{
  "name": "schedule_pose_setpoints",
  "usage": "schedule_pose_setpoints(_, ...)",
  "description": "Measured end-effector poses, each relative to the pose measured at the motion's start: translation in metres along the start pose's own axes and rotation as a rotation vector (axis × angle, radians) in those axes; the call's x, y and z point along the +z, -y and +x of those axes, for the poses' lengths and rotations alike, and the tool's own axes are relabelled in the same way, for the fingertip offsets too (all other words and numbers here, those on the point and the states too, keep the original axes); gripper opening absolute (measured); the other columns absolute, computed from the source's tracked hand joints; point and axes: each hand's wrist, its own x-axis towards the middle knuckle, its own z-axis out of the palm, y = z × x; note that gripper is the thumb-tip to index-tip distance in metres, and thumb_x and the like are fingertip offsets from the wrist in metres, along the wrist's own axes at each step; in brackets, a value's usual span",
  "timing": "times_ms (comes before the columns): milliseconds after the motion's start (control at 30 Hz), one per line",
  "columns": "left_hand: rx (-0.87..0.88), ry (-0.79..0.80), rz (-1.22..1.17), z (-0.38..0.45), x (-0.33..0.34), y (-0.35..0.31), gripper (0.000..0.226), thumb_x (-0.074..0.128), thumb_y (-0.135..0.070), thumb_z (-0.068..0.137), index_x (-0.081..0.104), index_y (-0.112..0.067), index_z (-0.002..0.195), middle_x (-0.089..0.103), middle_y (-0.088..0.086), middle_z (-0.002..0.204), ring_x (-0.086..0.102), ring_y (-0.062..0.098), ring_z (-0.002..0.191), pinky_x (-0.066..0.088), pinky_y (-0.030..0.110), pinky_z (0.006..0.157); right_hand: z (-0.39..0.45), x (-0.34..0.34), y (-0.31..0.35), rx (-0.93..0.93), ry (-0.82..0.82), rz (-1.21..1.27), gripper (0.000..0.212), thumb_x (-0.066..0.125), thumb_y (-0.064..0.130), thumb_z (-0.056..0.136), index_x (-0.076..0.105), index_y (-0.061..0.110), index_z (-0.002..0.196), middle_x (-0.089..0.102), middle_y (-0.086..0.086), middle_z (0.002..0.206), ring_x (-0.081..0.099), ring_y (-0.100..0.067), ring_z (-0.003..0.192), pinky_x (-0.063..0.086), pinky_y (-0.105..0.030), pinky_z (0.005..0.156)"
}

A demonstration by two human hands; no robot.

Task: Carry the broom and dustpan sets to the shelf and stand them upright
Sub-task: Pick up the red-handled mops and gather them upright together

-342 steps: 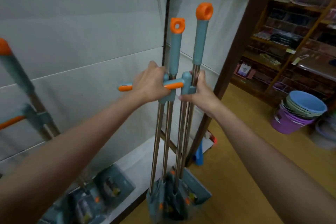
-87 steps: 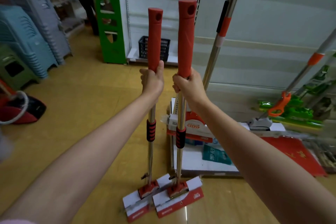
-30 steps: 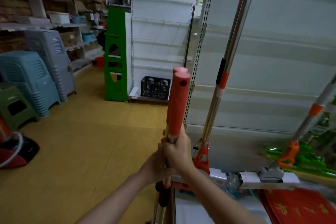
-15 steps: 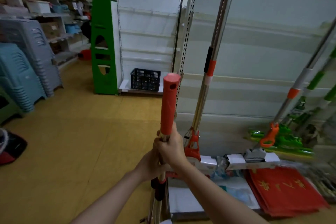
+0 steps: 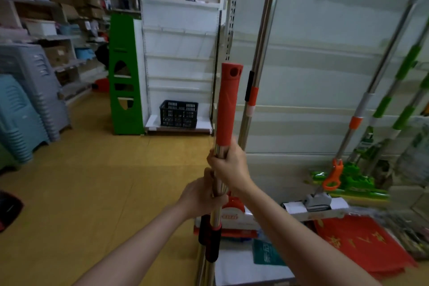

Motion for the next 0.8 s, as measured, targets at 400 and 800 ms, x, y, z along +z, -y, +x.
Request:
schedule_pose_setpoints(400, 0.275, -0.244, 0.05, 0.072, -0.104, -0.118, 0.049, 0.05, -0.051, 0.072, 0.047, -0.012, 0.101, 0.054, -0.001, 0.084, 0.057, 0.017, 0.07, 0.035, 0.023, 0.054, 0.087, -0.106, 0.12, -0.192, -0.175, -0.095, 0.026, 0.064, 0.005, 0.068, 0.041, 0.017, 0.066, 0.045, 0.0, 0.063, 0.05, -0.017, 0.061, 0.047, -0.035, 0.058)
schedule_pose_setpoints(800, 0.396, -0.286, 0.083, 0.18, -0.14, -0.176, 0.029, 0.059, -0.032, 0.079, 0.035, -0.028, 0.064, 0.044, -0.006, 0.065, 0.045, 0.008, 0.054, 0.032, 0.019, 0.05, 0.181, -0.173, 0.136, -0.237, -0.231, -0.117, 0.022, 0.062, 0.004, 0.068, 0.054, 0.005, 0.088, 0.051, -0.007, 0.072, 0.05, -0.019, 0.063, 0.043, -0.031, 0.054)
